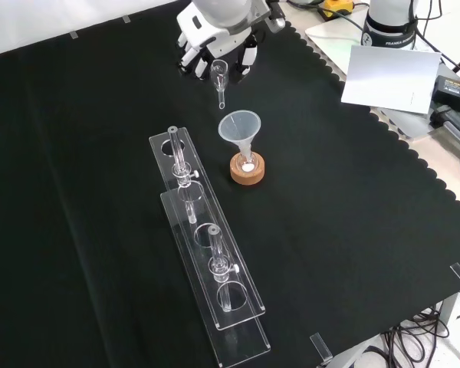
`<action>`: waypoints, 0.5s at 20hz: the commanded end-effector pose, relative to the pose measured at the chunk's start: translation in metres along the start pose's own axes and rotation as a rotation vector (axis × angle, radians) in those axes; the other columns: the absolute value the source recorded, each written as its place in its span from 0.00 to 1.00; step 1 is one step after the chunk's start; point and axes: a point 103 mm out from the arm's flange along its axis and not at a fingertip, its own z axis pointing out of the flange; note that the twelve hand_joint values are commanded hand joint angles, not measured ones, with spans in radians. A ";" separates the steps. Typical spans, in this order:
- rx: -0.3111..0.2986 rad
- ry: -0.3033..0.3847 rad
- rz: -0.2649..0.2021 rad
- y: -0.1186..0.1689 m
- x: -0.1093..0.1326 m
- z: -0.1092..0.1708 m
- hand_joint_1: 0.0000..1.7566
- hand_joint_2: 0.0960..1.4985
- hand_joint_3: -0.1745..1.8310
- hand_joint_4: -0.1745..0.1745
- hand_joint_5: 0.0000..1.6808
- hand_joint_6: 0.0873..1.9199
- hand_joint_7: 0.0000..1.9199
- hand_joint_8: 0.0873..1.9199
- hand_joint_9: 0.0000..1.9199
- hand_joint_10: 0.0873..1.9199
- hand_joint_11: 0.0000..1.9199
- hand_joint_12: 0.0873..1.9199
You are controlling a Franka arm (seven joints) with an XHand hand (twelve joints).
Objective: Pour all the NaCl from the weighing funnel into the round-bottom flask.
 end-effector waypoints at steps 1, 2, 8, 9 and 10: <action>0.005 0.105 0.003 0.003 -0.009 0.006 0.63 0.41 0.44 1.00 0.70 0.43 0.28 0.31 0.49 0.13 0.39 0.53; 0.007 0.124 0.001 0.003 -0.010 0.006 0.63 0.41 0.44 1.00 0.70 0.43 0.28 0.31 0.49 0.13 0.39 0.53; 0.011 0.197 -0.004 0.004 -0.018 0.008 0.63 0.41 0.44 1.00 0.70 0.43 0.28 0.31 0.49 0.13 0.39 0.53; 0.013 0.204 -0.005 0.004 -0.019 0.009 0.63 0.41 0.44 1.00 0.70 0.43 0.28 0.31 0.49 0.13 0.39 0.53; 0.014 0.214 -0.004 0.004 -0.020 0.009 0.63 0.41 0.44 1.00 0.70 0.43 0.28 0.31 0.49 0.13 0.39 0.53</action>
